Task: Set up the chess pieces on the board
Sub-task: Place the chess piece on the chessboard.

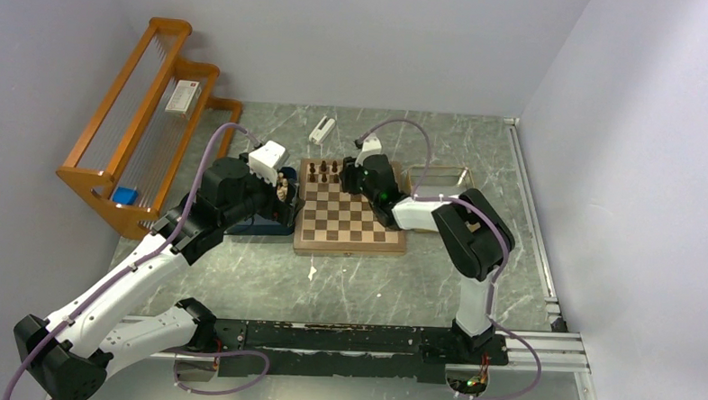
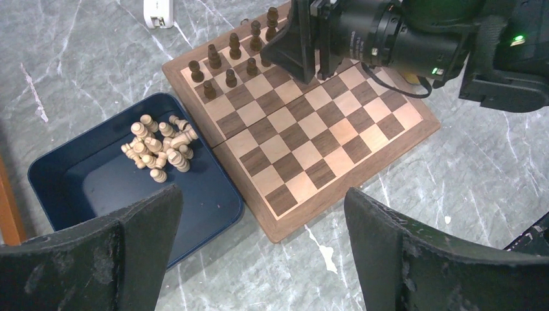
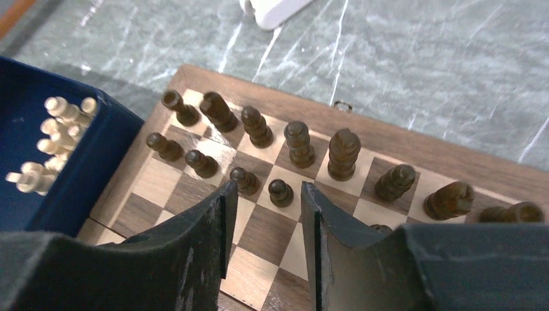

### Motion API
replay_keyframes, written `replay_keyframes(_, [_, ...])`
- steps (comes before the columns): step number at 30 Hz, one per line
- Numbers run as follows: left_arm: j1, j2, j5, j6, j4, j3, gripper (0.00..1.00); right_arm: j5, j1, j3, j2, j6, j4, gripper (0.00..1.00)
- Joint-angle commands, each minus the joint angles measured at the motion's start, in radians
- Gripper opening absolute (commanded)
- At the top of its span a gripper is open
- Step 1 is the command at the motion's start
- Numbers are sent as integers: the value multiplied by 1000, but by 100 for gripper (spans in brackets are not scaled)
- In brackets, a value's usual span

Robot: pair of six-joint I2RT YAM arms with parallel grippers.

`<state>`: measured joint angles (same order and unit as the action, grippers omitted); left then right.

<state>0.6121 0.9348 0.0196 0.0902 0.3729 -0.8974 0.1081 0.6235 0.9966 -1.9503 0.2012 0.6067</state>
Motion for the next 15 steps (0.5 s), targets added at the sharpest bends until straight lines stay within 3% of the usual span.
replay_keyframes(1, [-5,-5,8,-1,4,-6,99,21,4,-8,85,-19,-5,45])
replay_keyframes(12, [-5,-17,8,-1,-11,2,99,46,-2,-39,255,7,-74,46])
replay_keyframes(15, [-5,-20,27,-2,-8,6,99,82,-10,-13,312,74,-193,45])
